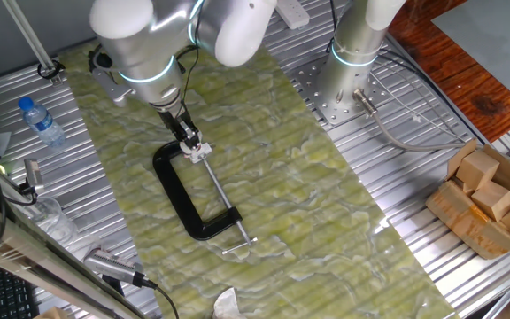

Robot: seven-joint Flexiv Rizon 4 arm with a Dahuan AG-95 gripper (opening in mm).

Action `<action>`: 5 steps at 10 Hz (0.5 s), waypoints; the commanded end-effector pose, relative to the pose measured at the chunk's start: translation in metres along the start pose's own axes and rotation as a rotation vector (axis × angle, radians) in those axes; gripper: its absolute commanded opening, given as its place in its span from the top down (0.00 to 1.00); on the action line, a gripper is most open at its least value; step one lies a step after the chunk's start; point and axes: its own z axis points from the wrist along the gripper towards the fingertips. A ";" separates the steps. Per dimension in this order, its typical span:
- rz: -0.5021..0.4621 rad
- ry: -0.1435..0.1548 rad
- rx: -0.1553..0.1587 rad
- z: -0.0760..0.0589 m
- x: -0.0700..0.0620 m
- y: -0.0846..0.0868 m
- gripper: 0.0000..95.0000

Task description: Install the light bulb by rotating it

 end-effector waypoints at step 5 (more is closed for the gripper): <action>-0.038 0.043 -0.018 0.004 0.009 -0.007 1.00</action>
